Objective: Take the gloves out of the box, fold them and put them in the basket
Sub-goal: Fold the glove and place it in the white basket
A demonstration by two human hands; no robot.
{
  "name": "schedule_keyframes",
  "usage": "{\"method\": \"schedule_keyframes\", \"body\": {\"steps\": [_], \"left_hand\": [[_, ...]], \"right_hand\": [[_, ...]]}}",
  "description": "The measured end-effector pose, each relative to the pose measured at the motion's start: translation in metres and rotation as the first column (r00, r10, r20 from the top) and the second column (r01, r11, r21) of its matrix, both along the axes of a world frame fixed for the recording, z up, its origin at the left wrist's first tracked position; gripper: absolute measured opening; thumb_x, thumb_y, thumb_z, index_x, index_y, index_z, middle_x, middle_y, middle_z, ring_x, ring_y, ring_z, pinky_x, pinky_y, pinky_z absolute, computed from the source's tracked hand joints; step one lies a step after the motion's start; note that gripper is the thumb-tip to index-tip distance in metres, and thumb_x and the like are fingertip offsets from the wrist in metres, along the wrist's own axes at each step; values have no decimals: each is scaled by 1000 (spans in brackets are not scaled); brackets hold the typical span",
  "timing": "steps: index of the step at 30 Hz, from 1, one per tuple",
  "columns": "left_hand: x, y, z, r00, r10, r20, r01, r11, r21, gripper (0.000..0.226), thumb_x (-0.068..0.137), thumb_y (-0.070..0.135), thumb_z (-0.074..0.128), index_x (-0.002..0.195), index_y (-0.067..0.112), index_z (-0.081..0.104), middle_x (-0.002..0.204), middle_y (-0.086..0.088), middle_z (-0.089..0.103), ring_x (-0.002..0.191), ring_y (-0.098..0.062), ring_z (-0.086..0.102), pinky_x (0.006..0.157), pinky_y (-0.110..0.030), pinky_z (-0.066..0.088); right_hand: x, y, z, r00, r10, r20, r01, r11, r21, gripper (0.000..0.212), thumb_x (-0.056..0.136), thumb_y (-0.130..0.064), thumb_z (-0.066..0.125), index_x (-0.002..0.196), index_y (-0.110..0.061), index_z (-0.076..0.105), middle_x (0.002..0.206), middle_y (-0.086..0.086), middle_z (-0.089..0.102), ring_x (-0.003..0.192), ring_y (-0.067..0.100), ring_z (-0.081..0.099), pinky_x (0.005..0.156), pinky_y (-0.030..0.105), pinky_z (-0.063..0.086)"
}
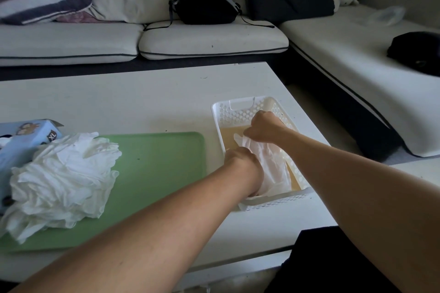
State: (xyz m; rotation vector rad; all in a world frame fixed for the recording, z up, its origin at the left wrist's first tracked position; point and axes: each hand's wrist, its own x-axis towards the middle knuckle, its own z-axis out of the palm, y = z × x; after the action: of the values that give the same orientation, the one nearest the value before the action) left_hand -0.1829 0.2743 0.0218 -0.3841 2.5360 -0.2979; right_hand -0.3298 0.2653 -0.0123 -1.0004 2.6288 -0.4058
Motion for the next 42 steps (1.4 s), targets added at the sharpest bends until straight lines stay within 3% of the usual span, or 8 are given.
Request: {"method": "schedule_keyframes", "body": {"steps": [7,17,21,23,25,29,35,42], "left_hand": [[-3,4,3,990,-100,100,103,994,-22,39,97,22,59,134,10,57,138,-10,57,130,-31,53,95,-41,42],[-1,9,11,989,-136,52,138,990,-38,51,99,26,57,146,8,46,153,-17,40,140,-34,42,108,-47,40],[3,4,6,997,-68,-20,70,995,70,46,98,25,55,140,8,51,146,-14,39,122,-34,53,86,-40,42],[6,-1,8,999,-43,-13,44,988,147,33,96,18,53,127,7,56,137,-12,46,99,-30,57,74,-37,40],[8,-3,10,999,-34,-40,41,981,190,31,93,13,52,124,6,55,137,-14,47,90,-28,55,69,-35,39],[9,2,19,999,-3,-50,14,971,237,54,94,9,55,145,7,40,154,-13,36,95,-27,49,76,-36,40],[5,0,10,999,-29,-26,32,991,130,74,94,8,56,157,1,17,168,-17,9,129,-32,55,80,-37,44],[26,-14,38,969,-31,-245,94,964,249,55,98,37,60,143,8,46,133,-8,59,108,-29,63,85,-36,48]], "right_hand": [[7,-4,-5,992,45,116,-35,996,-81,19,84,-25,60,99,-18,67,95,-1,62,86,21,65,68,29,52],[10,-11,-27,987,61,149,-13,952,-307,20,77,-27,82,85,-20,66,77,-2,65,74,19,64,63,27,49],[1,-11,6,979,3,203,87,897,-433,20,88,-29,74,98,-13,69,89,4,69,67,20,64,61,27,52],[-7,-5,33,998,-61,33,68,933,-352,17,93,-25,64,98,-10,71,91,10,72,74,28,71,62,29,56],[-5,5,50,999,-21,-26,19,998,-66,24,94,-25,63,100,-2,65,89,16,72,68,30,74,65,37,62],[27,19,48,999,43,-5,-36,890,454,45,85,-36,77,114,-7,58,101,9,63,70,26,70,73,35,60],[21,9,18,998,45,-48,-32,971,237,47,75,-22,88,109,-1,61,105,10,64,87,24,66,69,29,57],[38,-4,53,917,220,-334,-115,945,307,29,81,-25,76,105,-14,64,102,6,67,94,31,66,73,31,49]]}}
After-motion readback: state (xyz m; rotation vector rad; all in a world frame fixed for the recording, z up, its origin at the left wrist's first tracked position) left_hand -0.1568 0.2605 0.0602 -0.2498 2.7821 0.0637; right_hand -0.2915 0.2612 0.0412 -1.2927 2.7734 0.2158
